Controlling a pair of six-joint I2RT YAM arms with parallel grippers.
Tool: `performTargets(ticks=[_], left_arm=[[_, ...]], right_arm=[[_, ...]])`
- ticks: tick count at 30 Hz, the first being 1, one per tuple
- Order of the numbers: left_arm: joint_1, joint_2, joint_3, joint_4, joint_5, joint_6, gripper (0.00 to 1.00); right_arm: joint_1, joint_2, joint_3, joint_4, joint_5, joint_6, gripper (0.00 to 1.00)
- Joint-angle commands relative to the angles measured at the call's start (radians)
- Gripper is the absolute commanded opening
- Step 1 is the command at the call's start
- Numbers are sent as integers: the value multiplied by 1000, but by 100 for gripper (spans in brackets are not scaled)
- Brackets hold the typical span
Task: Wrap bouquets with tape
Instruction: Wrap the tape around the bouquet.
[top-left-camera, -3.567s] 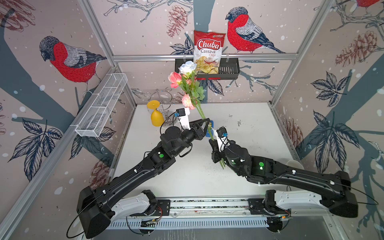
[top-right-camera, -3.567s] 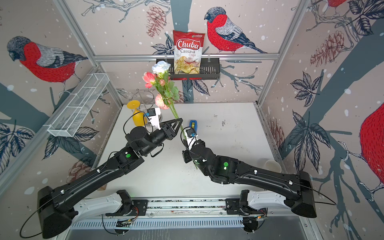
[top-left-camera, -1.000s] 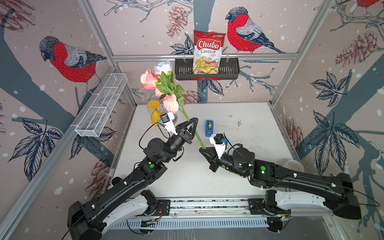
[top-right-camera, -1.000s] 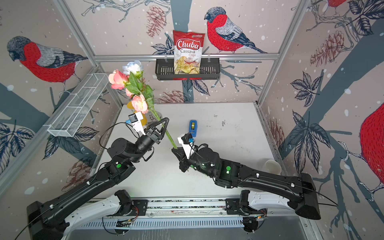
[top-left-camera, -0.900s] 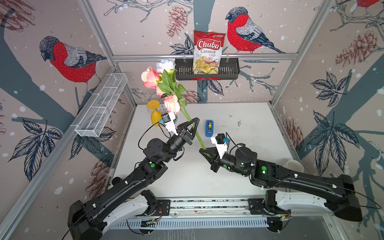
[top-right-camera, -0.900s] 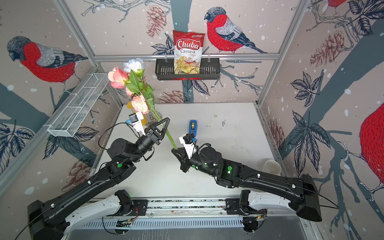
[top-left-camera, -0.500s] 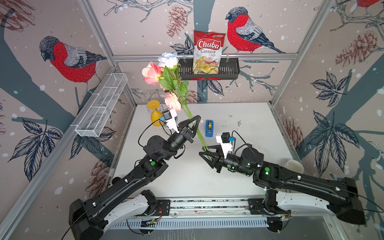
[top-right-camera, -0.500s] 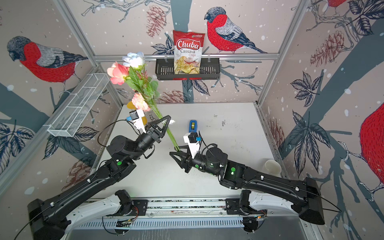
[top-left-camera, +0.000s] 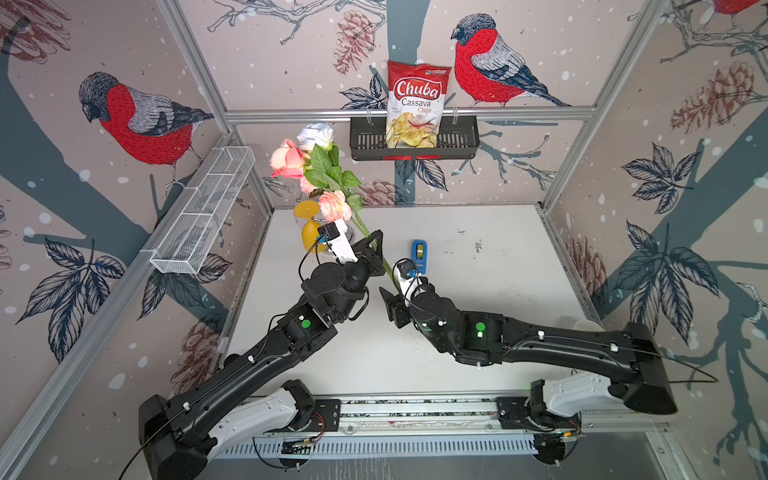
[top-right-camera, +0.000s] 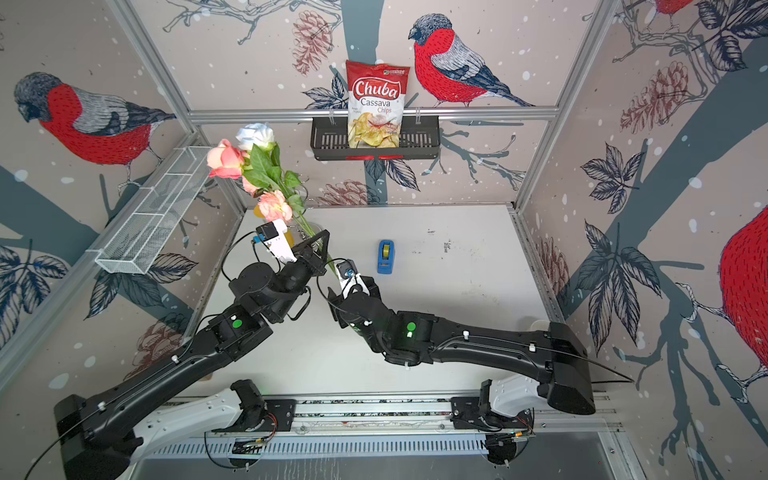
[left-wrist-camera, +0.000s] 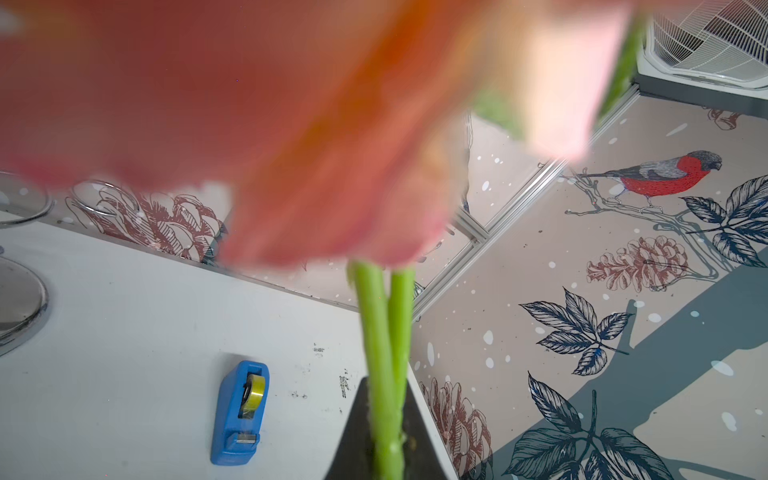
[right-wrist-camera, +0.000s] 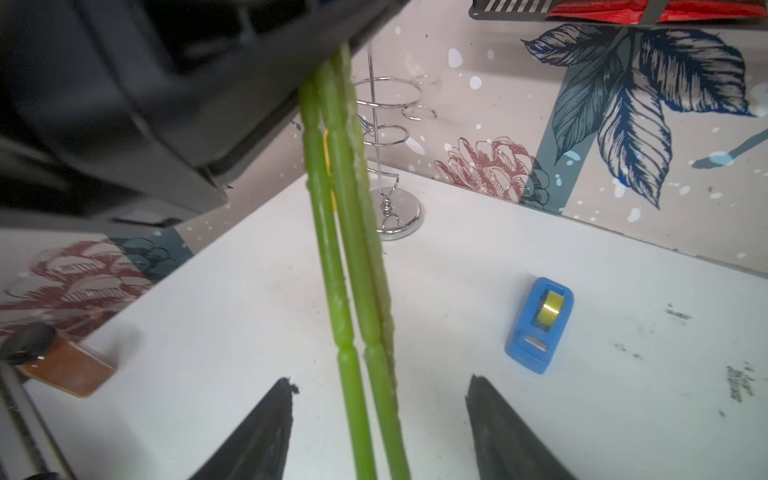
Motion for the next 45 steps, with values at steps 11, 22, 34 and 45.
performTargets(ticks=[11, 22, 34, 45], left_arm=[[46, -95, -77, 181, 286, -10, 46], [65, -81, -97, 259, 383, -96, 47], [73, -79, -115, 432, 506, -130, 0], [36, -70, -48, 82, 49, 9, 0]], right_arm=[[-36, -168, -130, 202, -393, -12, 0], [-61, -268, -206, 298, -625, 0, 0], [-140, -322, -335, 483, -881, 143, 0], [-16, -264, -187, 178, -208, 41, 77]])
